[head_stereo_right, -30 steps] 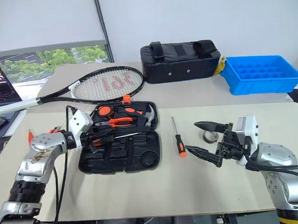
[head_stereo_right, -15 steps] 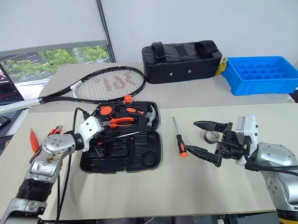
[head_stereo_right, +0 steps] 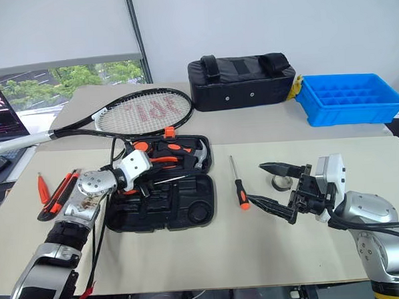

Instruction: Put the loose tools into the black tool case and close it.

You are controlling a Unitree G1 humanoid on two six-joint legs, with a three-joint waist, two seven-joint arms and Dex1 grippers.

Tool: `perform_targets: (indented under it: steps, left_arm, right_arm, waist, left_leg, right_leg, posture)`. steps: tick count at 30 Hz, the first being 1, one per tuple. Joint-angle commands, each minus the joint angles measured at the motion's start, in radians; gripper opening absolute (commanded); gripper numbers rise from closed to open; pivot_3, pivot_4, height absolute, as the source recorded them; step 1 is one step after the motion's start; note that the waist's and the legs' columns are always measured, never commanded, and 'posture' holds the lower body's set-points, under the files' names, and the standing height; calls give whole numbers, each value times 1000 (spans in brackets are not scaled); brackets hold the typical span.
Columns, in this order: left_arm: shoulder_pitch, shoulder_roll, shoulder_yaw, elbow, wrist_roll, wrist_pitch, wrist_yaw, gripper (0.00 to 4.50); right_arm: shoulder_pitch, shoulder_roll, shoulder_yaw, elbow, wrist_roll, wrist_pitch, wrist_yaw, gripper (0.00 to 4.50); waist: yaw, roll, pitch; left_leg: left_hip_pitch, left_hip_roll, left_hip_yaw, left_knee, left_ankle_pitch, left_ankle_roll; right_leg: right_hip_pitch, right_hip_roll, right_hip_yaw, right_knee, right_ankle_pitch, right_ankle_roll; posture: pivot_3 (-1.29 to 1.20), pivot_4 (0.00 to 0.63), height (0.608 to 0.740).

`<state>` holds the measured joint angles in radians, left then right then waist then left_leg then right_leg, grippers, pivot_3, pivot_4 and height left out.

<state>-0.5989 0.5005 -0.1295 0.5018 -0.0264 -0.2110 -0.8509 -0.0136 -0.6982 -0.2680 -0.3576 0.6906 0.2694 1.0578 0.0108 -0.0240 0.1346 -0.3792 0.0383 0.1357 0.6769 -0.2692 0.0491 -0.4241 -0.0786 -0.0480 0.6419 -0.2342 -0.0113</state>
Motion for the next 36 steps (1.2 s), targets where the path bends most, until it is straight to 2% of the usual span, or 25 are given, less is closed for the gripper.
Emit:
perform_targets:
  steps: [1,9,14,19,23,30,36]
  left_arm:
    - [8,31,58,-97,-120,48,-111,29]
    - [-22,153,141,-146,-227,265,-211,29]
    - [114,241,136,-368,-318,404,-346,29]
    - [209,276,116,-450,-254,453,-288,29]
    - [191,256,97,-401,-186,430,-222,29]
    - [152,238,-18,-298,-70,313,-255,29]
    - [117,204,-31,-196,-35,224,-237,29]
  right_arm:
    - [2,-10,-39,-39,47,12,3,4500]
    - [-7,-25,-24,-21,46,13,30,4500]
    - [-8,-28,-25,-13,45,11,39,4500]
    - [-2,-25,-20,-9,43,7,49,4500]
    - [-1,-24,-17,-8,42,10,53,4500]
    - [0,-28,-24,-19,45,15,49,4500]
    - [23,-21,-33,-31,40,4,36,4500]
  waist:
    - [-1,0,0]
    - [-3,0,0]
    - [-2,0,0]
    - [-2,0,0]
    - [4,0,0]
    - [4,0,0]
    - [19,2,-1]
  left_leg:
    - [0,0,0,0,0,0]
    - [1,0,0,0,0,0]
    - [0,0,0,0,0,-1]
    - [1,0,0,0,0,-1]
    - [1,0,-2,0,0,-1]
    - [1,0,-1,0,0,0]
    - [2,0,-2,1,0,0]
  right_leg:
    - [0,0,0,0,0,0]
    - [1,0,-1,0,0,0]
    - [1,0,-1,-1,0,0]
    - [1,0,-1,0,-1,1]
    - [1,0,-1,0,0,1]
    - [1,0,-1,0,0,0]
    - [3,-2,-1,0,0,0]
  posture:
    - [0,150,712]
    - [0,150,712]
    - [0,150,712]
    - [0,150,712]
    - [0,150,712]
    - [0,150,712]
    - [0,150,712]
